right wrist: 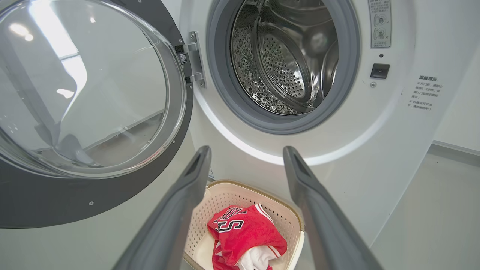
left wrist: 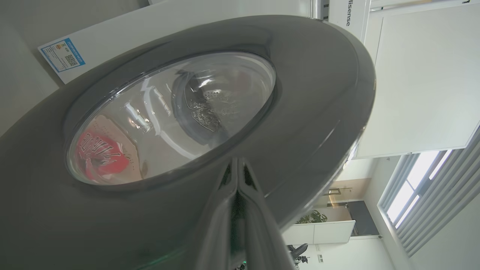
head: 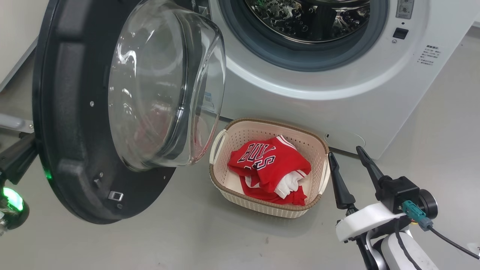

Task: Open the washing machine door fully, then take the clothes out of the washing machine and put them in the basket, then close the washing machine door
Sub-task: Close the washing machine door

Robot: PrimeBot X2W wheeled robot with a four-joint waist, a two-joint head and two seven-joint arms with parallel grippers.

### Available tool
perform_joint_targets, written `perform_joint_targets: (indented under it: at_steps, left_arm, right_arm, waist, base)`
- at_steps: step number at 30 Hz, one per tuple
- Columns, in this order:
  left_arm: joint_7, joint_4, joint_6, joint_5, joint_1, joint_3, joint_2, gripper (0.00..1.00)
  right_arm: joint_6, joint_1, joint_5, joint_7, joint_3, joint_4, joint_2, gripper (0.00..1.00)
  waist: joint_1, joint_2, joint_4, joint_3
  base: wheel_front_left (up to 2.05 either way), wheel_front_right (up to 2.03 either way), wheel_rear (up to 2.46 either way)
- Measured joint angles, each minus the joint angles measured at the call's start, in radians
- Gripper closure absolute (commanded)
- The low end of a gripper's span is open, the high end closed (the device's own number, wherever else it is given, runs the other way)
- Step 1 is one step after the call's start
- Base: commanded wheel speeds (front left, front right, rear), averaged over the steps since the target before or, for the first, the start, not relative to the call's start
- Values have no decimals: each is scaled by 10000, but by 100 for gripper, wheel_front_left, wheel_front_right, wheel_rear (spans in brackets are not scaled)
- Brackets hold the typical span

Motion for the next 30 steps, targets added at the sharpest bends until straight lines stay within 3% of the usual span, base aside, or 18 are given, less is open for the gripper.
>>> perform_joint_targets:
  at_steps: [14,30]
  left_arm:
    - [744,-1292,-357,-104,631,-278,-27,100]
    - [1087,-2723,-372,-343,1034,-658,-355,100]
  right_arm:
    - [0,-157,0,-4,82,-6,71,0]
    - [-2,-331,4,-31,130,-10,150,0]
  waist:
    - [0,0,-574,94]
    - [0,0,-1730,300]
  base:
    - [0,0,0]
    - [0,0,0]
